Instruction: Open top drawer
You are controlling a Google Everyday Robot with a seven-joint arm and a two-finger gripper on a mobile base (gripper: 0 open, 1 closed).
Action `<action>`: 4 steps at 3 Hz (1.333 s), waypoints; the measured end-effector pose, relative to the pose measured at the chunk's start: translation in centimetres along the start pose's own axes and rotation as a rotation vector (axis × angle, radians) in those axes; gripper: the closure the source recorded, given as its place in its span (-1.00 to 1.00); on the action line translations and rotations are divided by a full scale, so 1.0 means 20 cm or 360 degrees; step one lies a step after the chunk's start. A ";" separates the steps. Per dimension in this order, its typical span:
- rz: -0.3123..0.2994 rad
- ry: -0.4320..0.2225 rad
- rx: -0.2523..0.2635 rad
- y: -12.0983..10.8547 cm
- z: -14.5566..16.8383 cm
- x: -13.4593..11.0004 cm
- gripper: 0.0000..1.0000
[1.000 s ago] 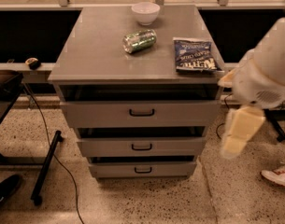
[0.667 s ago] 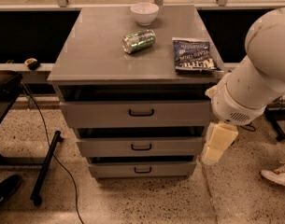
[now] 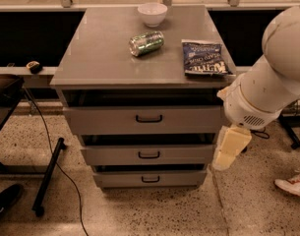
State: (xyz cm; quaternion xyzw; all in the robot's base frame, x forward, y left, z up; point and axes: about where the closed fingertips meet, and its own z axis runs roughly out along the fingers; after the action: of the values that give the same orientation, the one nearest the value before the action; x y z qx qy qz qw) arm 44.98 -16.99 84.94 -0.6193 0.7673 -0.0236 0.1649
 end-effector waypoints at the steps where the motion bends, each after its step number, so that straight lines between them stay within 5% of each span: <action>1: -0.0051 -0.0070 0.0066 -0.07 0.09 -0.09 -1.00; 2: -0.0174 -0.0202 0.0113 -0.21 0.38 -0.32 -1.00; 4: -0.0192 -0.0226 0.0111 -0.23 0.41 -0.34 -1.00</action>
Offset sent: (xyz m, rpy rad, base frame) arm 0.1394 0.1310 -0.1048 0.1507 -0.1737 0.2393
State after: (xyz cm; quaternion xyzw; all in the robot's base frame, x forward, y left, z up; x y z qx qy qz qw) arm 52.79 -10.15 79.74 -0.6584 0.7136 -0.0163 0.2387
